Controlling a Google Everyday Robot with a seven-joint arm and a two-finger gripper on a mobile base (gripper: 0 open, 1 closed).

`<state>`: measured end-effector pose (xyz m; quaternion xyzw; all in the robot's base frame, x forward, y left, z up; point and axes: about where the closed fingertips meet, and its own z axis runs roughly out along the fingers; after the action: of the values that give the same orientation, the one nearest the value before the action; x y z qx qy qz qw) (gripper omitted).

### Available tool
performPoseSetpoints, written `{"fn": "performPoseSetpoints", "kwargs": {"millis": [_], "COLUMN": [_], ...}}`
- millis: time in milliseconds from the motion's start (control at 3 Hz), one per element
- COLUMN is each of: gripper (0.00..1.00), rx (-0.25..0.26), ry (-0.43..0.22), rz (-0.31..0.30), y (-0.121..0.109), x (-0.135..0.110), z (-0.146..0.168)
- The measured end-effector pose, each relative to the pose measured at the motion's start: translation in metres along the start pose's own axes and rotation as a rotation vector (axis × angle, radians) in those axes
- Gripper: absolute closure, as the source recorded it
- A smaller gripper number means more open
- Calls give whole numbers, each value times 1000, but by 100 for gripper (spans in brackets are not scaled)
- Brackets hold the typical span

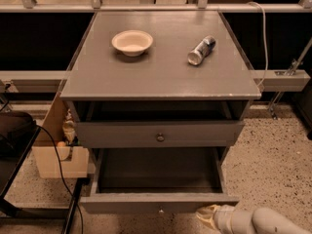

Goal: Close middle drawer

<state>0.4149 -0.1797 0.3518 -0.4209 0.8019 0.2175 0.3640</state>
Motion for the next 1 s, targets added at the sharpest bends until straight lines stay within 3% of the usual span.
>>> {"fn": "performPoseSetpoints", "kwargs": {"millis": [667,1000], "gripper": [100,100], "rx": [8,2], "ry": [-13,-28], "rz": [-25,-63], "y": [-24,-48], "x": [-19,-55], "z": [29,55]}}
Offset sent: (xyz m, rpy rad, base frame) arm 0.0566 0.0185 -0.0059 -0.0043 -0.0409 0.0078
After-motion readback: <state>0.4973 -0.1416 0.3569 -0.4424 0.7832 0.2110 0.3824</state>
